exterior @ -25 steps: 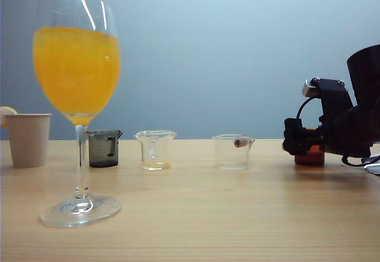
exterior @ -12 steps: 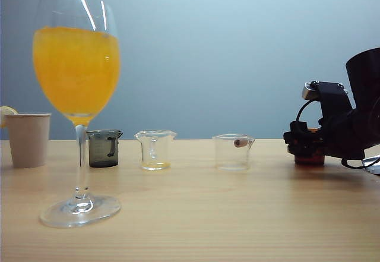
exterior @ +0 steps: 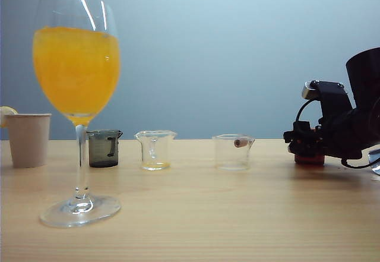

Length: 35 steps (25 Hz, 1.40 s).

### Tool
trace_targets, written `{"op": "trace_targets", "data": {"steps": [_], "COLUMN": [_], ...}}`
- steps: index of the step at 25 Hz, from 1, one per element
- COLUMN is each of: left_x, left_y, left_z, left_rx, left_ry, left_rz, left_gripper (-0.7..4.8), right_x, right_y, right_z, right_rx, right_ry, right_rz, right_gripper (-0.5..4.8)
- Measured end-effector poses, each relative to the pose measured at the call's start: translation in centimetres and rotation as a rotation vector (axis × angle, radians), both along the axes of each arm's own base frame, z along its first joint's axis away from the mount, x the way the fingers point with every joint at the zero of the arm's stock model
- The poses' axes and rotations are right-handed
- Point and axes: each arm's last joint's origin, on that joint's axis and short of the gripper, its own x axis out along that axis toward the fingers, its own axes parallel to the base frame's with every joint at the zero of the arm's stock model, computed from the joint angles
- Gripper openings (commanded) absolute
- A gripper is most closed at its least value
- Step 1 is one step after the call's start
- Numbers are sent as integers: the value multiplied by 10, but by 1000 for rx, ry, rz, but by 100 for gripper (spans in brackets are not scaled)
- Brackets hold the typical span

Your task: Pick up the fourth measuring cup from the left, pour the grenadine inside into the goblet, and finally put the measuring cup back in its original place.

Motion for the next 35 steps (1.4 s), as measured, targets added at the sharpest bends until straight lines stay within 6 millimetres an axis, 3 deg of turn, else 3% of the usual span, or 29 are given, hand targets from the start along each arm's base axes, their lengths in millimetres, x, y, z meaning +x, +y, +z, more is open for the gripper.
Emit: {"op": "trace_targets", "data": {"steps": [6, 13, 21, 28, 32, 35], "left_x": [0, 0, 0, -2, -4, -8], "left_y": [0, 0, 0, -2, -2, 0], "left_z": [0, 0, 0, -2, -9, -12], "left_rx": [0, 0, 0, 53, 110, 134], "left_ry": [0, 0, 0, -11, 47, 84], "left_rz": [0, 0, 0, -100, -138, -170], "left_gripper": [-4, -4, -4, -5, -5, -5], "right_x": [0, -6, -27, -57, -70, -75], "right_y": [2, 3, 9, 32, 47, 71], "right_z": [4, 52, 107, 147, 156, 173], "right_rx": [18, 34, 59, 77, 84, 86], "right_ry": [-35, -142, -217, -257, -246, -204], "right_rz": [47, 57, 153, 260, 322, 405], "right_gripper": [21, 21, 20, 21, 21, 21]}}
